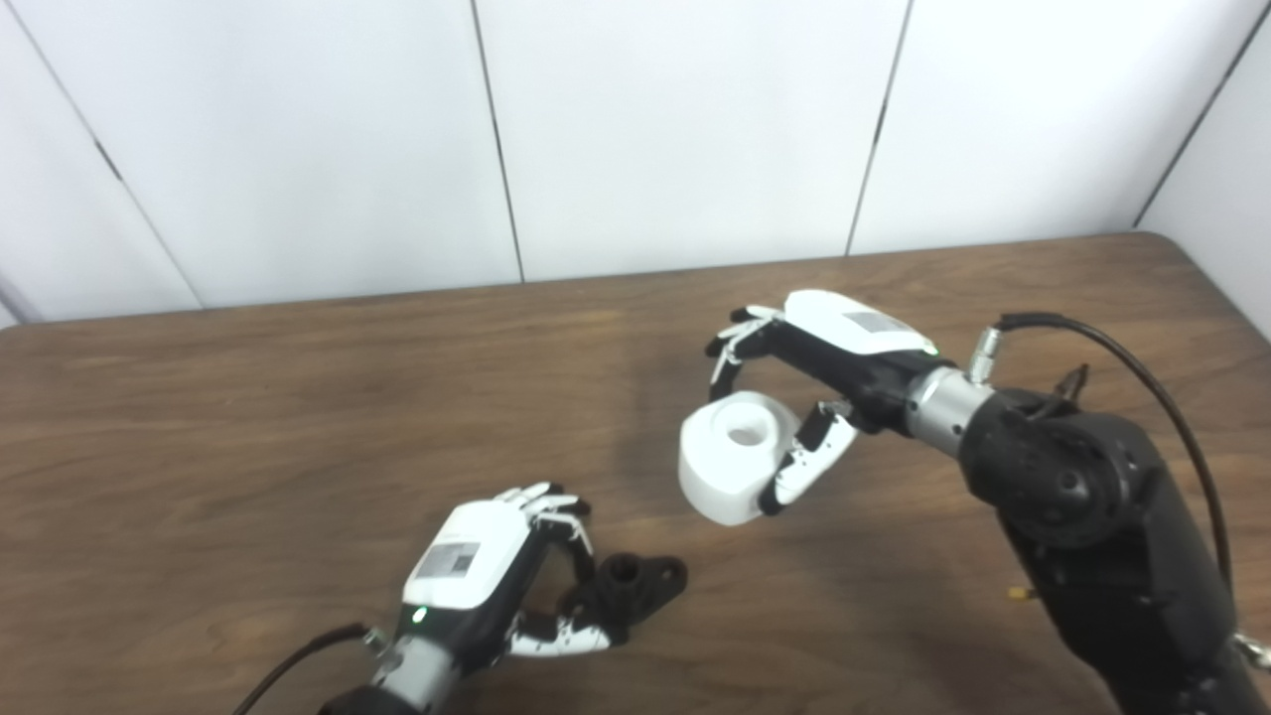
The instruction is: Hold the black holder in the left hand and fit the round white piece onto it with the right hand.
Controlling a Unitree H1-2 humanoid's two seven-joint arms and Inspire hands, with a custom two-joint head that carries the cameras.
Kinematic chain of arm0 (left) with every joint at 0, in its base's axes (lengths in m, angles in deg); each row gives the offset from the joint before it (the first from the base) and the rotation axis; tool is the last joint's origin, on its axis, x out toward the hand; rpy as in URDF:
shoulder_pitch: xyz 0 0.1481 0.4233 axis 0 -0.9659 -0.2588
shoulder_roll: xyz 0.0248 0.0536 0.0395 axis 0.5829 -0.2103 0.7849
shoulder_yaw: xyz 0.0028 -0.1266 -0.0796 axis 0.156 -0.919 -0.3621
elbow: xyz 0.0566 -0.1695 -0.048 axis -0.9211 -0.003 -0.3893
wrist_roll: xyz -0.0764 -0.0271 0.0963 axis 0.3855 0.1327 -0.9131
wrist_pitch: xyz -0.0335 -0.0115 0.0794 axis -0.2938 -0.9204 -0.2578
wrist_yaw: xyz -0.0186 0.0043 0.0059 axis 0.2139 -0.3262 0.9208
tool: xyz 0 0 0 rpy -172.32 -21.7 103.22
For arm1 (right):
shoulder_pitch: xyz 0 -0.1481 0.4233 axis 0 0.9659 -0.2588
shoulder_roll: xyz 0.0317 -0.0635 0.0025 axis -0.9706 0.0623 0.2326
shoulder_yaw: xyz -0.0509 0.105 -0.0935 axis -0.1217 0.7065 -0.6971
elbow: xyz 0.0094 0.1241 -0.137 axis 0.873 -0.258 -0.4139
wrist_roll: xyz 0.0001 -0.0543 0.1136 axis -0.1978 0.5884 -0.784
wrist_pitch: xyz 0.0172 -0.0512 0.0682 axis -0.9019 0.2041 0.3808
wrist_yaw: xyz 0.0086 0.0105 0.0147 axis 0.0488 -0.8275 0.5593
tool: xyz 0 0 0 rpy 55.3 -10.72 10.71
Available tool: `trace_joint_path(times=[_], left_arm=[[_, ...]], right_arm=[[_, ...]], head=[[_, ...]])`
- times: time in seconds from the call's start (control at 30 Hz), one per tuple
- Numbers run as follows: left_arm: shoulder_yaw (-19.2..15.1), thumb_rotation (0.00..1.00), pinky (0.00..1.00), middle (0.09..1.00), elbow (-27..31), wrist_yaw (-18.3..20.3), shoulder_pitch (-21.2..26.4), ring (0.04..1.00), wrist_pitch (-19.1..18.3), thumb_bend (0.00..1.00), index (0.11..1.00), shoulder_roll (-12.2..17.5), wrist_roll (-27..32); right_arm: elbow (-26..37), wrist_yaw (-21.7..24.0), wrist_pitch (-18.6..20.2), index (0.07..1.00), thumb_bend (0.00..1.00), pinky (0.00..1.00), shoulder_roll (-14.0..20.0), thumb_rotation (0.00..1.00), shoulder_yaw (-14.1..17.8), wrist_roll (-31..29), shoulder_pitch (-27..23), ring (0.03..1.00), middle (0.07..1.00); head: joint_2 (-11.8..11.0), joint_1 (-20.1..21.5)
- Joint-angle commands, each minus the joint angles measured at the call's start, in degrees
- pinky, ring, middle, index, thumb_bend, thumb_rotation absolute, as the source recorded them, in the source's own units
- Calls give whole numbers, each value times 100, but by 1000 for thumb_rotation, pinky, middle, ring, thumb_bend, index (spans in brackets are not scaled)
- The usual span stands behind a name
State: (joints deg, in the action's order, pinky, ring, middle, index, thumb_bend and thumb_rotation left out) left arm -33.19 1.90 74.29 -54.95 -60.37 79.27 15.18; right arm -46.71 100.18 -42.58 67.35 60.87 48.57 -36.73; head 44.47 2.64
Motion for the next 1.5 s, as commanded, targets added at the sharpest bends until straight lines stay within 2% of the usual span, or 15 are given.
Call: trace_joint_path(times=[0.0,0.3,0.47,0.83,1.0,1.2,1.47], left_arm=[[177,58,879,816,-217,478,-109,897,-194,518,488,0,-143],[243,58,873,810,-222,447,-59,892,-263,518,488,-50,-149],[259,58,872,810,-244,434,-39,892,-264,518,488,-70,-170],[299,59,874,809,-243,490,-12,892,-302,517,488,-106,-230],[307,58,873,808,-248,496,-13,889,-307,518,488,-137,-260],[320,57,866,805,-249,467,-21,883,-295,519,487,-168,-265],[342,58,869,809,-228,516,-12,885,-339,518,488,-167,-300]], right_arm=[[245,-74,-52,482,526,880,12,139,-34,26,-128,961,851],[502,-110,-81,481,526,883,-109,138,-225,-56,-49,960,846],[578,-70,-36,481,526,890,-169,137,-211,-125,-84,966,854],[638,-60,12,481,526,884,-579,137,-174,-22,-154,969,849],[591,-57,8,481,526,898,-718,137,-260,28,-190,968,849],[483,-156,-103,481,526,894,-721,138,-407,111,-184,966,844],[388,-54,-54,481,526,911,-693,137,-556,296,-67,981,855]], head=[[18,-7],[108,-128],[132,-178],[146,-245],[142,-257],[147,-272],[146,-266]])
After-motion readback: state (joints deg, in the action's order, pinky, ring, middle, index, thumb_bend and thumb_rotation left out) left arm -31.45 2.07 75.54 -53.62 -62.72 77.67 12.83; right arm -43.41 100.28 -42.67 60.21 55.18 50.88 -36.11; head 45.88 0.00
